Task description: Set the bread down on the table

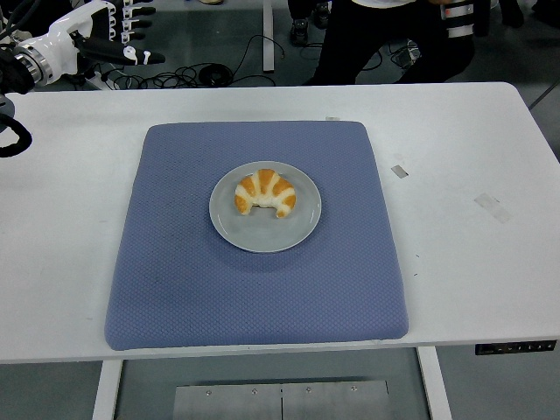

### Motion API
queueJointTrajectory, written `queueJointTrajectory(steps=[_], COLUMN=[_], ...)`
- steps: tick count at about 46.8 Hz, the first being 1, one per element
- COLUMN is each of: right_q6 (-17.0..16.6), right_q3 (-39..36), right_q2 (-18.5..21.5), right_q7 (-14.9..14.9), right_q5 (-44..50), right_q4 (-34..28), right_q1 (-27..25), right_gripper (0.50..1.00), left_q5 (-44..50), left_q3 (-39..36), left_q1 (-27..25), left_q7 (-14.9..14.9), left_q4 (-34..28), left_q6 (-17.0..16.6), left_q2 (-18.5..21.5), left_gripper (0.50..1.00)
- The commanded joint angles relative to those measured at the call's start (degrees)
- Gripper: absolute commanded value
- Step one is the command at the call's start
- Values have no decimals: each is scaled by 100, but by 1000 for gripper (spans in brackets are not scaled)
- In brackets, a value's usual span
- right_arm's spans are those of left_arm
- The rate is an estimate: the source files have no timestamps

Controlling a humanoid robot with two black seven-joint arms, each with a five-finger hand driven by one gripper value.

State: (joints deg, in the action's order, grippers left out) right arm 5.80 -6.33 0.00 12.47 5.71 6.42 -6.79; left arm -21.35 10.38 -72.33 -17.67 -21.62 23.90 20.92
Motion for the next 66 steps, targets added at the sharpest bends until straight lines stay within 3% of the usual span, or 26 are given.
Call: queueJointTrajectory(steps=[1, 66], right_q6=[0, 0], right_q3=[0, -8], right_q2=[0, 0], right_q7=[1, 1], right_q5=[0, 0], right_q4=[0, 0], right_q1=[-7, -7], right_gripper=[1000, 1000], left_q5=[0, 88], left_q3=[8, 8], left_q1=[8, 17], left_q7=[-18, -18], left_q4=[0, 0], left_q6=[-8, -61], left_q2=[0, -88], left_gripper=[977, 977])
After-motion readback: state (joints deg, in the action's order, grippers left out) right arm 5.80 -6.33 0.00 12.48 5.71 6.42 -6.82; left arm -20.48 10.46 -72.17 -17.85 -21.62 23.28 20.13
